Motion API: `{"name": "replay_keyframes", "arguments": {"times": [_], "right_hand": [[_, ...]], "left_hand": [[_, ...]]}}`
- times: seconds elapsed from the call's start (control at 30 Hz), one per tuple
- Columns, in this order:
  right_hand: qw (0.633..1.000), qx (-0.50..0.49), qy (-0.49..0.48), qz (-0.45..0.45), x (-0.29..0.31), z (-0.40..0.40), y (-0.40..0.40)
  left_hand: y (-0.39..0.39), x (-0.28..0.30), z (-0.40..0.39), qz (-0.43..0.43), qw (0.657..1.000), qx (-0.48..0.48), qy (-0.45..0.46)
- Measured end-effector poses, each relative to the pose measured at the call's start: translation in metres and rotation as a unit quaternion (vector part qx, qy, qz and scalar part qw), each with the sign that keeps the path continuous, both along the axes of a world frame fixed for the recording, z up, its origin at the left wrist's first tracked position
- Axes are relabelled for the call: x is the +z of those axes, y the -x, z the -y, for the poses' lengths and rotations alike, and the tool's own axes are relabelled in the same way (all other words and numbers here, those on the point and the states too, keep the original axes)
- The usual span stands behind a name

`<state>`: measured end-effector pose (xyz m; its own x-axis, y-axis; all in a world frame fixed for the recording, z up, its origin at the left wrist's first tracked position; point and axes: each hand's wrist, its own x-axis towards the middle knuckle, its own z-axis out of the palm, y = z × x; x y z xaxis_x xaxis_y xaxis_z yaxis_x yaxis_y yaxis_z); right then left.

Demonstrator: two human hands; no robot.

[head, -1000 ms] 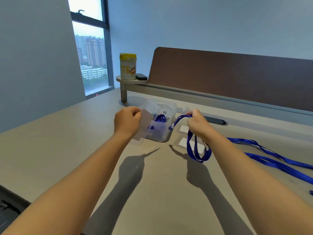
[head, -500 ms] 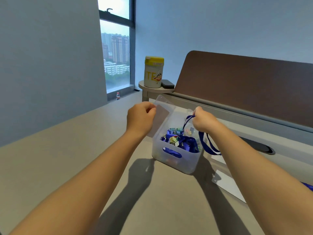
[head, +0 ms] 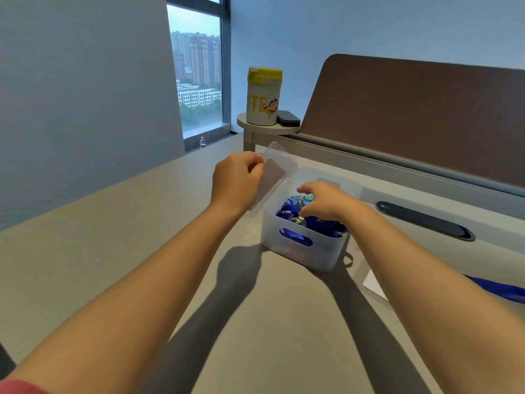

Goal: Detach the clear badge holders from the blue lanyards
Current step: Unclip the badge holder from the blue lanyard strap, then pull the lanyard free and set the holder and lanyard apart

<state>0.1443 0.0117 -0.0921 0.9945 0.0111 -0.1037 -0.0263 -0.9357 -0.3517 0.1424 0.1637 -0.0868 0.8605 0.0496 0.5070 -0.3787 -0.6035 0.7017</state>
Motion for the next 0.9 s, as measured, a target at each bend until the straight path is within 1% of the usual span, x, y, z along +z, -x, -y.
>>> {"name": "replay_keyframes", "arguments": {"times": [0.1,0.23,0.37,0.5,0.67,0.77,0.9], "right_hand": [[0.999,-0.007,0.013,0.039,0.011,0.010,0.022],[0.994,-0.049,0.028,0.090,0.017,0.034,0.070],[0.990,-0.100,0.018,0.101,0.015,0.074,0.133],[0.980,-0.171,-0.008,0.102,0.002,0.119,0.203],[0.955,-0.276,-0.034,0.099,-0.023,0.170,0.283],[0.933,-0.343,-0.042,0.106,-0.040,0.202,0.320],[0.905,-0.416,-0.031,0.088,-0.060,0.237,0.351]], "left_hand": [[0.015,0.003,0.006,0.016,0.999,-0.007,-0.028],[0.046,0.006,0.027,0.051,0.997,-0.038,-0.052],[0.087,0.003,0.065,0.090,0.990,-0.101,-0.035],[0.132,-0.009,0.114,0.113,0.976,-0.185,-0.015],[0.187,-0.033,0.178,0.097,0.962,-0.255,-0.028],[0.213,-0.045,0.214,0.083,0.952,-0.292,-0.035],[0.228,-0.051,0.245,0.080,0.943,-0.320,-0.050]]}}
